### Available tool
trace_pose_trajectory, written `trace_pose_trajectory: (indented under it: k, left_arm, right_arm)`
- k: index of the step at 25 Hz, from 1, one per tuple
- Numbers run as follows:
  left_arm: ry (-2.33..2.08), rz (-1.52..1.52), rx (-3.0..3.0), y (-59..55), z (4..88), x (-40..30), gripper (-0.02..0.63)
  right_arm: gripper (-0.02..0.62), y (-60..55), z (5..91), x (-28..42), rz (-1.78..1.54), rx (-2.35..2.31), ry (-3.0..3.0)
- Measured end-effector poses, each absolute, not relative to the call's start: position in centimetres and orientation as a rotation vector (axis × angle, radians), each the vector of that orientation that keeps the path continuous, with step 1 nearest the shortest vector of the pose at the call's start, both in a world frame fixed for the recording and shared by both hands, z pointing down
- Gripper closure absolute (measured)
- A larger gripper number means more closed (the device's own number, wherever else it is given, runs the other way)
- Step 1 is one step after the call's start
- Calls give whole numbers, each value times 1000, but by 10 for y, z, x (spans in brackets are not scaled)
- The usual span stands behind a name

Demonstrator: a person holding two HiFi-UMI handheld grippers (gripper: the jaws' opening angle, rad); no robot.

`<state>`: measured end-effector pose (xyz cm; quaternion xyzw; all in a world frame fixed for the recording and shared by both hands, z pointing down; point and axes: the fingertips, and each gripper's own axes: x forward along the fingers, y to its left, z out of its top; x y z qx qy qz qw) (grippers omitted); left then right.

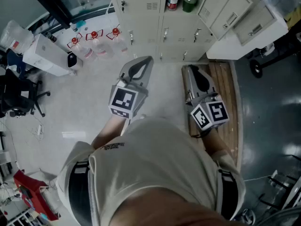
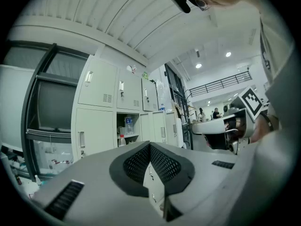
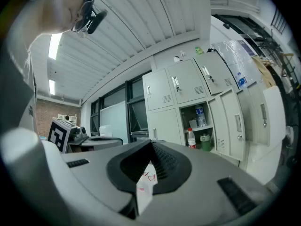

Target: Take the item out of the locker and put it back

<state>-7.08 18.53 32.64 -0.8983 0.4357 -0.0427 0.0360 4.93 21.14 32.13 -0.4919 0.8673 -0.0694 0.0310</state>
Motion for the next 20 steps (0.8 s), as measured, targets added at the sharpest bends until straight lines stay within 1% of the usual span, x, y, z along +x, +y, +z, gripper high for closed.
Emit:
trace_pose_trajectory:
  k: [10, 20]
  left_arm:
    - [1322, -149, -2766, 183, 331, -58, 594]
    - [1323, -166, -2774, 179, 337, -35, 594]
  right_arm:
    - [594, 208, 326, 57, -226, -1502, 2682]
    - [593, 203, 336, 82, -269, -1510, 2669]
